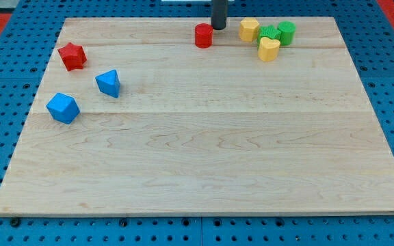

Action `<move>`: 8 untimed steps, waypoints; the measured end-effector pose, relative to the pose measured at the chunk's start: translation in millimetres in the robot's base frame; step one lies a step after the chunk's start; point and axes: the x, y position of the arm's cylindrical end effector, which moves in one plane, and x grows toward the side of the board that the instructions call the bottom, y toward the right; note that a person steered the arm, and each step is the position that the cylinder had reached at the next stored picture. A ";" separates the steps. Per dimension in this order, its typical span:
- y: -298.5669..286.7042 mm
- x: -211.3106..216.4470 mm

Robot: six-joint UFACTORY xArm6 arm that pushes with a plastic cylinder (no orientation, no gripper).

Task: Slide the red circle to the bottom right

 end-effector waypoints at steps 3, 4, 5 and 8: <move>-1.8 0.1; -2.8 0.1; -2.8 0.1; -2.1 0.1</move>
